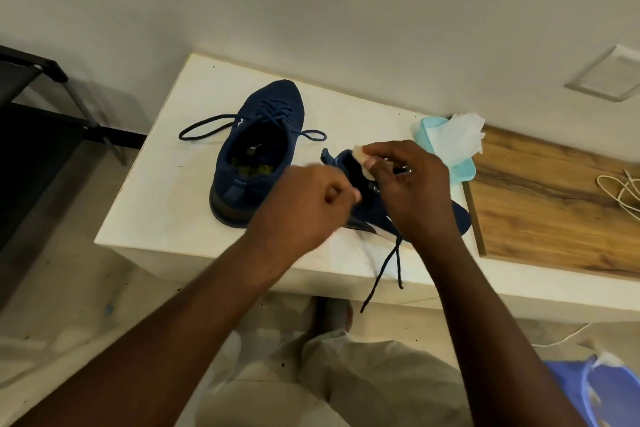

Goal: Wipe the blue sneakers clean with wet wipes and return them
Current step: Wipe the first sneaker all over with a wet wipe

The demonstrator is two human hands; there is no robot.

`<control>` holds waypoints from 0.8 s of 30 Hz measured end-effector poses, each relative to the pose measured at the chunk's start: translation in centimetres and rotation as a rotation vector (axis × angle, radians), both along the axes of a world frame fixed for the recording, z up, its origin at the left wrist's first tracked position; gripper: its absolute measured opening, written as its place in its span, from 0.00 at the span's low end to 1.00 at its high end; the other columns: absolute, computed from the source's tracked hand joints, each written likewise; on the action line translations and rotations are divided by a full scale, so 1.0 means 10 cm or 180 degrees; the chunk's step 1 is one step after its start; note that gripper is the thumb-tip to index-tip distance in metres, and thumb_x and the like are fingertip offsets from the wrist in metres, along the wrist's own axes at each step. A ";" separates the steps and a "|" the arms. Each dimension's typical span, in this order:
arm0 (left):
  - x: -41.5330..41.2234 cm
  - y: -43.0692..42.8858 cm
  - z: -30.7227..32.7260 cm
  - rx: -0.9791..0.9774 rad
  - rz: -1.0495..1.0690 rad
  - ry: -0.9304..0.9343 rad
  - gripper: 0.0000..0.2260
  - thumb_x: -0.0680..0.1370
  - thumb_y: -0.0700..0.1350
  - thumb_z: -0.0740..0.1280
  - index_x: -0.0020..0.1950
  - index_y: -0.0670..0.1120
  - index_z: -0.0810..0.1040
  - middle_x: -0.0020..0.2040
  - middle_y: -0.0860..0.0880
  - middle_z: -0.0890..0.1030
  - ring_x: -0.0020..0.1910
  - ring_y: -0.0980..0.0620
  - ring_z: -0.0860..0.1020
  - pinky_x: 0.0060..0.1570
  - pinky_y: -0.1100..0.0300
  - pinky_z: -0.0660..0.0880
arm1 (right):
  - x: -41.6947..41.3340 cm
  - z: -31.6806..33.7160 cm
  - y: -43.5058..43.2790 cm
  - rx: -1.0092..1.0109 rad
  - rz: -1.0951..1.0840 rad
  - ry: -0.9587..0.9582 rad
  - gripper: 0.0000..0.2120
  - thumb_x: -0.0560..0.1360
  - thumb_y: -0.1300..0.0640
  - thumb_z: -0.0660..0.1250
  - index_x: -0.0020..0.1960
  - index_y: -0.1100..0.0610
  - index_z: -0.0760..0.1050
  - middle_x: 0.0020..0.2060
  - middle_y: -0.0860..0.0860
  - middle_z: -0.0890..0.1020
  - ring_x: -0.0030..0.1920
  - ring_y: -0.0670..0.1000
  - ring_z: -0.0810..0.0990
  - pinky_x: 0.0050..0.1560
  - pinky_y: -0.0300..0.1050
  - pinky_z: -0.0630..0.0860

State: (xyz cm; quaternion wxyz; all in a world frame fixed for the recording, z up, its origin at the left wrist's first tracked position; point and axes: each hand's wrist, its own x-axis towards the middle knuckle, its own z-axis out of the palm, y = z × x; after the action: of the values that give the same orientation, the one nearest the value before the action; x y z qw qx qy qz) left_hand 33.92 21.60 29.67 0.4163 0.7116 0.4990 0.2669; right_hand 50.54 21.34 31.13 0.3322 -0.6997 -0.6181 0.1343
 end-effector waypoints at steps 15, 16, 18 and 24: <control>-0.03 0.24 -0.22 -0.0410 0.0729 -0.0960 0.08 0.81 0.46 0.66 0.47 0.46 0.84 0.41 0.49 0.84 0.45 0.49 0.83 0.50 0.43 0.82 | -0.24 0.08 -0.08 0.0027 0.0598 -0.0942 0.10 0.77 0.62 0.67 0.56 0.55 0.83 0.50 0.52 0.81 0.49 0.49 0.76 0.48 0.42 0.73; -0.02 0.24 -0.22 -0.0520 0.0781 -0.1055 0.08 0.81 0.45 0.66 0.47 0.47 0.84 0.41 0.49 0.85 0.46 0.48 0.84 0.51 0.42 0.82 | -0.29 0.08 -0.05 0.0242 0.0433 -0.0761 0.09 0.78 0.60 0.67 0.56 0.55 0.83 0.49 0.52 0.81 0.48 0.48 0.77 0.48 0.42 0.75; -0.01 0.24 -0.23 -0.0764 0.0879 -0.1210 0.09 0.81 0.45 0.65 0.46 0.48 0.84 0.43 0.46 0.85 0.48 0.44 0.83 0.52 0.39 0.81 | -0.41 0.10 0.02 0.0344 0.0259 -0.0620 0.08 0.79 0.59 0.65 0.53 0.56 0.83 0.47 0.52 0.82 0.45 0.48 0.79 0.47 0.42 0.76; 0.05 0.22 -0.26 -0.1144 0.1122 -0.1466 0.10 0.79 0.39 0.66 0.43 0.45 0.85 0.42 0.41 0.84 0.48 0.41 0.83 0.53 0.36 0.80 | -0.48 0.01 0.06 -0.0161 0.0379 -0.1499 0.12 0.79 0.56 0.61 0.54 0.55 0.83 0.47 0.55 0.81 0.47 0.53 0.77 0.45 0.47 0.76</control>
State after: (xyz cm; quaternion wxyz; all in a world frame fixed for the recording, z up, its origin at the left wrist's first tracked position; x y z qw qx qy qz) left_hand 34.44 23.77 27.03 0.5843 0.4507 0.5463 0.3962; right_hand 45.78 21.92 31.24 0.1528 -0.6821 -0.7151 0.0022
